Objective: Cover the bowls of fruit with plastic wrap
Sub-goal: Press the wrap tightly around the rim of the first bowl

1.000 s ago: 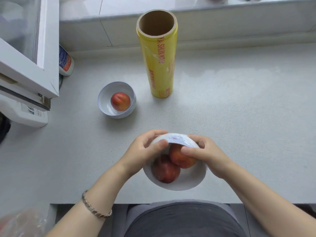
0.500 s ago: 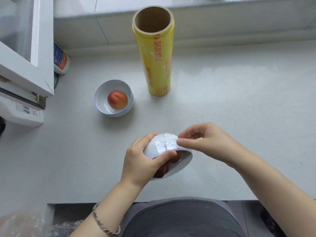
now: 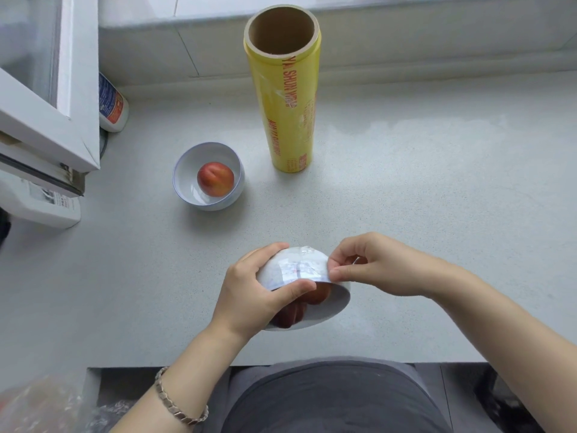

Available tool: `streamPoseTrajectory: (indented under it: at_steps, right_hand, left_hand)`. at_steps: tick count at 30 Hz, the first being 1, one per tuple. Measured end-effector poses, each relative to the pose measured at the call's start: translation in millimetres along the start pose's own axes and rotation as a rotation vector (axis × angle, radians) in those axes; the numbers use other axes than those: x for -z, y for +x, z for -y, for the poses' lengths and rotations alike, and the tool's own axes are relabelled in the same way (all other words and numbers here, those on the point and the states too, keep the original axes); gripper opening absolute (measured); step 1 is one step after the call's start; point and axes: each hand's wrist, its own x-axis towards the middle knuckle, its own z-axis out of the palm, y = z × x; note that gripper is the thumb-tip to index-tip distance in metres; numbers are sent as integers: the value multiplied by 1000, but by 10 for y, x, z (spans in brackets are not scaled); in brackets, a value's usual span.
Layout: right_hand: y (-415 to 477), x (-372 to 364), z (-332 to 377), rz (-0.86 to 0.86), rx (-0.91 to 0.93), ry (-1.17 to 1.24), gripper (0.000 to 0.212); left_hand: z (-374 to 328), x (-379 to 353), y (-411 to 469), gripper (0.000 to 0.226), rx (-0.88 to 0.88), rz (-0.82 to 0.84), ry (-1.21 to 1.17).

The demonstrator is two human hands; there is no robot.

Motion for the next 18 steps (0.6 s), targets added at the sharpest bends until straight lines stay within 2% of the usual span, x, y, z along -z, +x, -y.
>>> streamPoseTrajectory:
  at_steps: [4,11,18]
  right_hand:
    - [-38,-34,-5,22,32,-142,21]
    - [-30,-48,-62,-33,40,37,25]
    - [34,-101,-112,-50,-39,218,9]
  left_hand:
    - [17,3,-3,55,21,31,-23]
    - [27,-5,5,49,74,30,-66]
    - [65,-71,18,52,142,65,-120]
